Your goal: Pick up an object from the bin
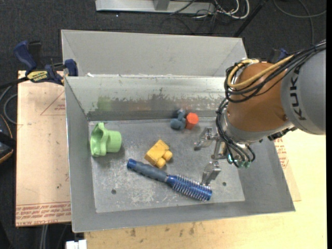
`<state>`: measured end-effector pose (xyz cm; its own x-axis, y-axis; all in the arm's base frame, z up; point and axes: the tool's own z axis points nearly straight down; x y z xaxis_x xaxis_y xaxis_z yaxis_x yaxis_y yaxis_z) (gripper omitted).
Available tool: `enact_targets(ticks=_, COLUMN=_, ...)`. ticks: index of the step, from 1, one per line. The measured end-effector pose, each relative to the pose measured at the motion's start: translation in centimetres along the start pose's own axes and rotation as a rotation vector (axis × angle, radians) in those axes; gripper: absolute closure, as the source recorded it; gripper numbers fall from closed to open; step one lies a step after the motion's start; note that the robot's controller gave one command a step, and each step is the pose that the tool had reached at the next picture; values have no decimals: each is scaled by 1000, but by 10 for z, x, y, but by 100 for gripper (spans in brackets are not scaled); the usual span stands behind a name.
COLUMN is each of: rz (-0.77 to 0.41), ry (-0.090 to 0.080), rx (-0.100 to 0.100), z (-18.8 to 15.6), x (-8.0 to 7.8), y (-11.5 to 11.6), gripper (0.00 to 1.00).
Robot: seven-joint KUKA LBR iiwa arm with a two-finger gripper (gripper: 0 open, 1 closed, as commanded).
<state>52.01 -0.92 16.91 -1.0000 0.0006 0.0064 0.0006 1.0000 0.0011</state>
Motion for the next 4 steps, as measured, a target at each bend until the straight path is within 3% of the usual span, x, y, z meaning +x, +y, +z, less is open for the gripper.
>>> enact_targets(ticks=1, rz=-68, ry=-19, rx=0, z=96, x=20, y=11, gripper=0)
enact_targets(ticks=2, rz=-69, ry=-24, rx=0, z=93, x=19, y=11, gripper=100)
enact_targets(ticks=3, rz=-32, ry=-15, rx=0, z=-23, x=16, y=19, gripper=100)
enact_targets(ticks=4, rz=-107, ry=-11, rx=1, z=-63, x=18, y=21, gripper=100)
